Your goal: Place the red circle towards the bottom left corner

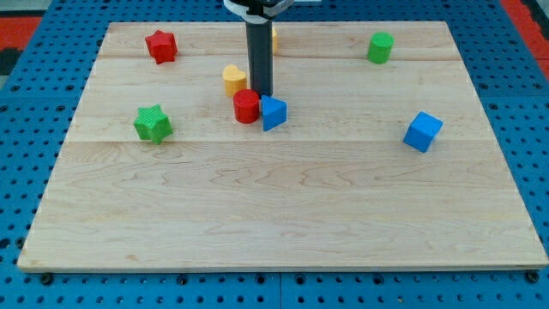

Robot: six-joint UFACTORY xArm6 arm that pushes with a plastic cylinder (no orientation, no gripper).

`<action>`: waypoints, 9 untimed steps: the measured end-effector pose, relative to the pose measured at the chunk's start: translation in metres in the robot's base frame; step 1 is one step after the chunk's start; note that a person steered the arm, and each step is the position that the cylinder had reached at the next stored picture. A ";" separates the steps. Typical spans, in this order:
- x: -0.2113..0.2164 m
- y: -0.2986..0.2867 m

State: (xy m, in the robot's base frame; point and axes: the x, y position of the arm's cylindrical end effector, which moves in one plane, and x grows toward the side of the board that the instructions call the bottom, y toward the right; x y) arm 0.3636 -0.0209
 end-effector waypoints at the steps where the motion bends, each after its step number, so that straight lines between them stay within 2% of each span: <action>1: 0.009 0.000; 4: 0.011 0.000; 5: 0.037 -0.021; 6: 0.029 -0.023; 8: 0.104 -0.144; 9: 0.116 -0.147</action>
State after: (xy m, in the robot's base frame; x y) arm 0.4798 -0.1680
